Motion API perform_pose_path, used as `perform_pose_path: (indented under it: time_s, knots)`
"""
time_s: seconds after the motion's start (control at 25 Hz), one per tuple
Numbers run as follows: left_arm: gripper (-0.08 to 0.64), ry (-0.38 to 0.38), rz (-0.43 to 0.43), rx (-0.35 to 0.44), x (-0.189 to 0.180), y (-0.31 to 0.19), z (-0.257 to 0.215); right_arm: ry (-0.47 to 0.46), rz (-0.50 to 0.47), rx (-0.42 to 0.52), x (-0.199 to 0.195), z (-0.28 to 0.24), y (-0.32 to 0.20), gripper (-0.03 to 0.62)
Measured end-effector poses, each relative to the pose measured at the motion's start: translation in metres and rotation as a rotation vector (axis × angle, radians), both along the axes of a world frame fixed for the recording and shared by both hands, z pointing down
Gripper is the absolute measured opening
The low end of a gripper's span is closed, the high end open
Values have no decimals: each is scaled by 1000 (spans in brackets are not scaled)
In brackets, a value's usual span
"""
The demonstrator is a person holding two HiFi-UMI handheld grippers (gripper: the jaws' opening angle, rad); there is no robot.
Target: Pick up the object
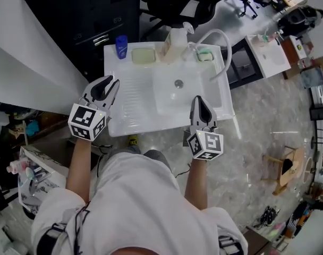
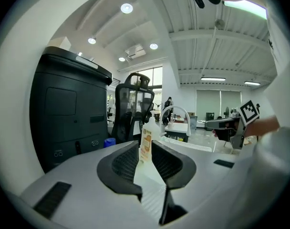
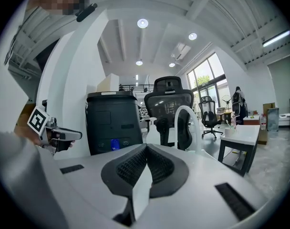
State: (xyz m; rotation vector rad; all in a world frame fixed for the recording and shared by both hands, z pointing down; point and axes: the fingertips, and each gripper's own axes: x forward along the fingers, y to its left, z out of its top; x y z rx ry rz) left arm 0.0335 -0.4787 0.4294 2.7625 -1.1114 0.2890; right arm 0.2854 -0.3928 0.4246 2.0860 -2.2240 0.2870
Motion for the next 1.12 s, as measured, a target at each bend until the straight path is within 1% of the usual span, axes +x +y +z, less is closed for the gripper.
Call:
perform_pose_path:
  time_s: [0.08, 0.12, 0.24, 0.28, 0.48, 0.6, 0.72, 0.84, 0.96, 1.12]
  knots:
    - [83, -32, 17, 4, 6, -7, 5, 1, 3, -4, 2, 3, -8, 6]
    - [83, -33, 22, 1, 8, -10, 6, 0, 3, -6, 2, 4, -11, 6]
    - [83, -1, 20, -17, 13, -18, 6, -2, -4, -18, 2, 11, -21, 6]
    - [83, -3, 19, -15, 15, -20, 6, -4, -9, -22, 3, 13, -26, 6]
    - [83, -42, 13, -24, 26, -39, 16, -24, -50, -33, 6, 25, -56, 6]
    - [83, -73, 28, -24, 40, -54, 24, -47, -84, -30, 12, 32, -80, 6]
    - [83, -93, 43, -43, 56, -67, 36, -65, -110, -28, 20, 41, -105, 6]
    - [83, -151, 59, -64, 68, -82, 54, -89, -116, -31, 29, 50, -129, 6]
    - [83, -209, 77, -80, 77, -93, 70, -116, -131, -62, 30, 66, -140, 6]
    - [83, -323, 129, -52, 88, -113, 92, -126, -149, -95, 29, 83, -156, 6]
